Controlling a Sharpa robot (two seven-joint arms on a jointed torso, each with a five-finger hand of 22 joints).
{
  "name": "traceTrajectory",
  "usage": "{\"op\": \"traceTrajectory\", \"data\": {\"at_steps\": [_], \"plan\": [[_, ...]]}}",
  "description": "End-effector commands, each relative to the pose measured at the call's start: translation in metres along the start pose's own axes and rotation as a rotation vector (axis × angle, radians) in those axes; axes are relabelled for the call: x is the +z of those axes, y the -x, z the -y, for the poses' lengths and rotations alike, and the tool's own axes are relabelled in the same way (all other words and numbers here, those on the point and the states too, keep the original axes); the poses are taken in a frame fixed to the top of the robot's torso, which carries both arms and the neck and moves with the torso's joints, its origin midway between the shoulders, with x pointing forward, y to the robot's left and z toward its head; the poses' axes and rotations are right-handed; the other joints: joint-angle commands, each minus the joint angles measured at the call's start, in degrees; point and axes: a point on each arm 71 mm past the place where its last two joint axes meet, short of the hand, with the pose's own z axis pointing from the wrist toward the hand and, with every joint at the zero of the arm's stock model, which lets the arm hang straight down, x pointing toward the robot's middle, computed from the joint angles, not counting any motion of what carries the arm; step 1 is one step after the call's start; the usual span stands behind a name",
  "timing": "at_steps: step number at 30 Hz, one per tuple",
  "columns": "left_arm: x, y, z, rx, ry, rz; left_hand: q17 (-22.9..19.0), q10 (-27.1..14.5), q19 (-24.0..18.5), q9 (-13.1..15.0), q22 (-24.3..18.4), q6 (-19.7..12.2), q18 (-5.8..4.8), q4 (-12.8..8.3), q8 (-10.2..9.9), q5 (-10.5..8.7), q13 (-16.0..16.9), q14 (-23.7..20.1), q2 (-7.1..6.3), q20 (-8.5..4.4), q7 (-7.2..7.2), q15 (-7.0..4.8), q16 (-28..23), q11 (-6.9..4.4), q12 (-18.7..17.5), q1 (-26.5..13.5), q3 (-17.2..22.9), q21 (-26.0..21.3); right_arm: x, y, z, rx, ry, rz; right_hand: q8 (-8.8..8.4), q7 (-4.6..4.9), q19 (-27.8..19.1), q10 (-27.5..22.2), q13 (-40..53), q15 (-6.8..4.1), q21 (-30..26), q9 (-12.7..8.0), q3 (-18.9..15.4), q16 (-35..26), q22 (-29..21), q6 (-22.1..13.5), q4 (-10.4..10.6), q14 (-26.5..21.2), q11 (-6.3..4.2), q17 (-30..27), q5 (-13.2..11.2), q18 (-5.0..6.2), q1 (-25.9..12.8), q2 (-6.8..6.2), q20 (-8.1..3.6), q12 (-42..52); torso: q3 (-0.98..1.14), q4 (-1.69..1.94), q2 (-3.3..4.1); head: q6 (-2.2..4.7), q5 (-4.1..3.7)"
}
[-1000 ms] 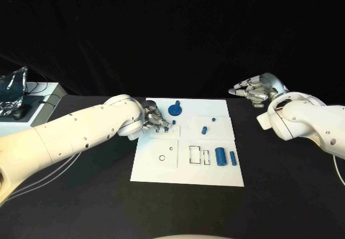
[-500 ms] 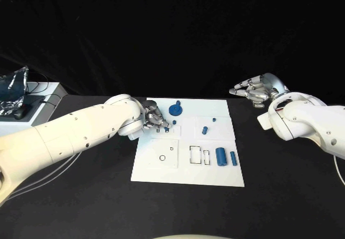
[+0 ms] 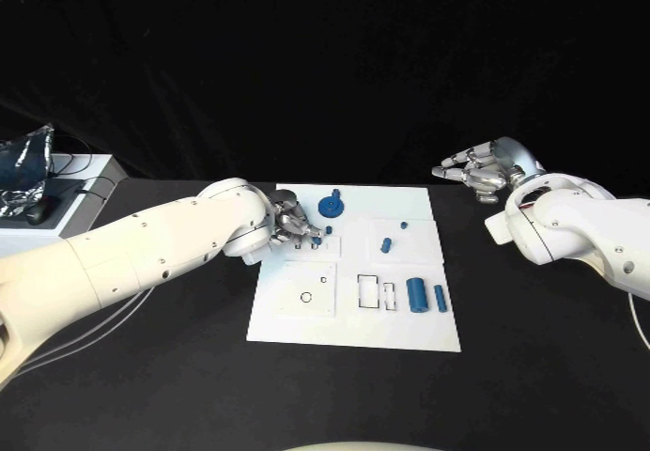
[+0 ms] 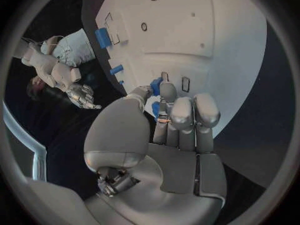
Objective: Assemble the parts on the task board
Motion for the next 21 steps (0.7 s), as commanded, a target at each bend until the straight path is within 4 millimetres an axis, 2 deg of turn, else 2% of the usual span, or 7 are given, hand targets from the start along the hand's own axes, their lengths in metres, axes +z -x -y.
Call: {"op": "traceTrajectory", "data": {"at_steps": [1,6,10,18,21], "plan": [[0.0011,-0.0056,-0.0011,0.014,0.011,-0.014,0.19,0.26,0.36,0.99,1.42,-0.37,-0.38,-11.19,0.54,0.18,0.6,0.11,-0.42,-0.23,-0.52,-0.28,0.4,-0.11,0.28,-1.27,11.99,0.48,0.0001,-0.0006,-0.0015,-0.002,0.017,-0.004,-0.34,0.48,2.24,-0.47,-0.05,-0.28,-0.2,-0.09,0.06,-0.3,8.63,0.04,-0.06,0.26,-0.02,-0.05,0.38,0.28,0.06,0.42,-0.32,-0.2,0.01,-0.06,-0.03,0.02,-0.03],[0.001,-0.0056,0.0003,0.014,0.009,-0.007,0.75,1.25,1.21,2.05,2.27,0.27,-0.66,-12.6,1.54,0.36,1.52,0.28,-1.81,-0.75,-0.84,-0.61,1.09,-0.43,-0.13,-2.79,16.1,1.56,0.0001,-0.0006,-0.0016,-0.002,0.018,-0.003,-0.34,0.48,2.24,-0.47,-0.05,-0.28,-0.2,-0.09,0.06,-0.3,8.63,0.04,-0.06,0.26,-0.02,-0.05,0.38,0.28,0.06,0.42,-0.32,-0.2,0.0,-0.07,-0.02,0.05,-0.09],[0.0009,-0.0052,0.001,0.009,0.006,0.004,0.65,1.69,1.39,2.37,2.52,0.43,-0.76,-13.69,1.75,0.69,2.17,0.3,-2.26,-0.99,-0.89,-0.71,1.18,-0.58,-0.63,-3.12,17.9,1.77,0.0,-0.0007,-0.0017,-0.002,0.018,-0.003,-0.34,0.47,2.26,-0.46,-0.02,-0.28,-0.19,-0.09,0.03,-0.27,8.64,0.06,-0.09,0.29,-0.03,-0.01,0.42,0.27,0.1,0.42,-0.33,-0.15,-0.02,-0.04,-0.03,0.15,-0.04],[0.0,-0.0038,0.0014,-0.003,0.001,0.021,0.33,1.77,1.47,2.49,2.65,0.42,-0.76,-14.07,1.74,0.69,2.58,0.23,-2.82,-1.05,-0.85,-0.74,1.08,-0.6,-1.0,-2.93,18.47,1.82,0.0,-0.0007,-0.0018,-0.001,0.019,-0.002,-0.34,0.47,2.26,-0.46,-0.02,-0.28,-0.19,-0.09,0.03,-0.27,8.64,0.06,-0.09,0.29,-0.03,-0.01,0.42,0.27,0.1,0.42,-0.33,-0.15,-0.01,-0.01,-0.04,0.2,0.01],[-0.0007,-0.0038,0.0013,-0.005,0.0,0.018,0.17,1.86,1.5,2.66,2.72,0.37,-0.71,-13.43,1.75,0.64,3.02,0.23,-3.23,-0.94,-0.84,-0.7,1.17,-0.6,-1.29,-2.23,18.4,1.74,-0.0001,-0.0007,-0.0018,-0.001,0.019,-0.002,-0.34,0.47,2.26,-0.46,-0.02,-0.28,-0.19,-0.09,0.03,-0.27,8.64,0.06,-0.09,0.29,-0.03,-0.01,0.42,0.27,0.1,0.42,-0.33,-0.15,-0.01,0.0,-0.03,0.29,0.03]]}}
